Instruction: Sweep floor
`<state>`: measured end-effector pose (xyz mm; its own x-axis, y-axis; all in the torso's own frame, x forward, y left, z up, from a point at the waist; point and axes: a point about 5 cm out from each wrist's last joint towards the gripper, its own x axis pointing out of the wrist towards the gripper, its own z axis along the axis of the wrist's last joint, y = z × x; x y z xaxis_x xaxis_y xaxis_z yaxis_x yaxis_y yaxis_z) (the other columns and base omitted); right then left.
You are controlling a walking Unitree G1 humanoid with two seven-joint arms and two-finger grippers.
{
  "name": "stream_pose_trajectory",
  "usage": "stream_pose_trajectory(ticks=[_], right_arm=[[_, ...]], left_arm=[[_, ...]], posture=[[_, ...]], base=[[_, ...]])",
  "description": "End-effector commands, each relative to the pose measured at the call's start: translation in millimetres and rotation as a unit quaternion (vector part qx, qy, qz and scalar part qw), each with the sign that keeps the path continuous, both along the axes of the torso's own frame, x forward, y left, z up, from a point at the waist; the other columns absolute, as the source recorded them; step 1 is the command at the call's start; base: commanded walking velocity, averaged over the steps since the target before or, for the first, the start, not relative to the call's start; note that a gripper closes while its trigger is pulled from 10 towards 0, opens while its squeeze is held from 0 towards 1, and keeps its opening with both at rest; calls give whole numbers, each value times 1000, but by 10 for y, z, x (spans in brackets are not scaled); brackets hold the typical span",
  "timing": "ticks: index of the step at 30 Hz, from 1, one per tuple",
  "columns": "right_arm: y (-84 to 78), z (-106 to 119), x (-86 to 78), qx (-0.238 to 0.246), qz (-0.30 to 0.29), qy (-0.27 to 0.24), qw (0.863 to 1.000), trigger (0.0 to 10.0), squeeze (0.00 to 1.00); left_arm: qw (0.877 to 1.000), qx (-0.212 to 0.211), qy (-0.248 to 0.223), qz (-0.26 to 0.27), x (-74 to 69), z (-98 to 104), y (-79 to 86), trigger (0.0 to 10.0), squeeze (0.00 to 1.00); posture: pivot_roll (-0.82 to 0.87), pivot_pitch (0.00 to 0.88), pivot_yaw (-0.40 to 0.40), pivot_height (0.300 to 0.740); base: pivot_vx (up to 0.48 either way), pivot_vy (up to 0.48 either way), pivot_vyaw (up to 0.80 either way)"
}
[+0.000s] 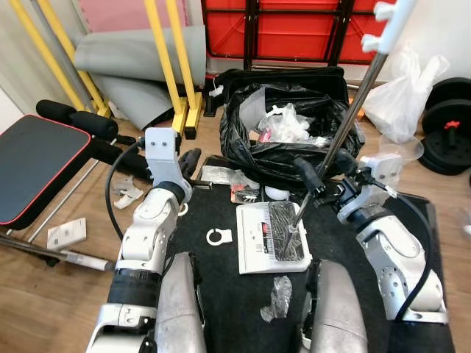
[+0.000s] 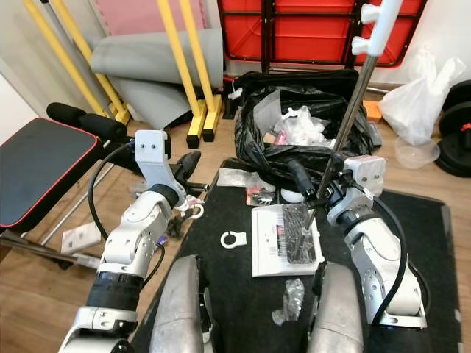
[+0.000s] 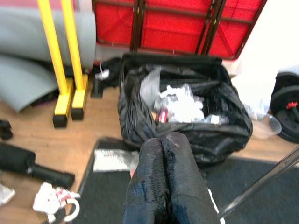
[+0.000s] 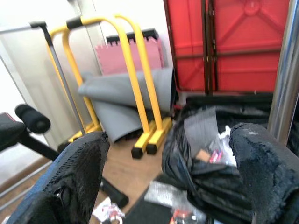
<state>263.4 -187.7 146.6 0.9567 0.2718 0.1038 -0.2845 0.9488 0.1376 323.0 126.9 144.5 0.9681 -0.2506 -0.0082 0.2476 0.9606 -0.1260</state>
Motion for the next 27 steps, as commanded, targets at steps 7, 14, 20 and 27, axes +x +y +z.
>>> stream_pose_trajectory(ticks=[7, 14, 20, 27], right_arm=[[3, -30, -4, 2, 5, 12, 1000, 10000, 0], [3, -31, 5, 2, 6, 12, 1000, 10000, 0], [5, -31, 6, 3, 7, 13, 1000, 10000, 0], [-11, -40, 3, -1, 5, 15, 1000, 10000, 0]], left_arm=[[1000, -2, 0, 1, -10, -5, 6, 10000, 0], [1000, -2, -2, 0, -8, 5, 1, 10000, 0], [1000, -3, -2, -1, -6, 11, 3, 10000, 0], [1000, -6, 1, 6, 11, 7, 28, 10000, 0]], posture=[[-19, 0, 3, 555], [-19, 0, 4, 575], [-20, 0, 4, 590], [-20, 0, 4, 615]], base=[[0, 0, 0], [0, 0, 0], [0, 0, 0], [0, 0, 0]])
